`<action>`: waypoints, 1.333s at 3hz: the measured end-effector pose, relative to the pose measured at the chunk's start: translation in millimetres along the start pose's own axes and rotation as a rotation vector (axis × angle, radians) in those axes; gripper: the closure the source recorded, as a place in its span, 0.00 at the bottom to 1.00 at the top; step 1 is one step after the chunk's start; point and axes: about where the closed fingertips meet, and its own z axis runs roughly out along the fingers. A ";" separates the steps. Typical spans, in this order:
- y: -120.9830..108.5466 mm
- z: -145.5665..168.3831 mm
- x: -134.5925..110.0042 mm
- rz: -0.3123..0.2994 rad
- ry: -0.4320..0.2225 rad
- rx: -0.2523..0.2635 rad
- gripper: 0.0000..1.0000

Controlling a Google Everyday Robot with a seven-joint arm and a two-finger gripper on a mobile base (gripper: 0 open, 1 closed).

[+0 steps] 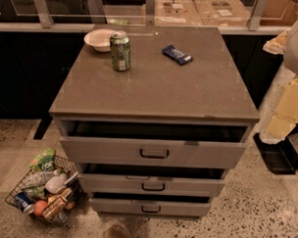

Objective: Open bottom drawer

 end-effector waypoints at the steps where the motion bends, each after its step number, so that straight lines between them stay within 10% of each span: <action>1: 0.0 -0.1 0.0 0.000 0.000 0.000 0.00; 4: 57.3 64.8 85.8 -0.047 0.181 0.056 0.00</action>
Offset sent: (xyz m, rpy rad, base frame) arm -0.0135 -0.0223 -0.0630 -0.2679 0.0410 -0.1257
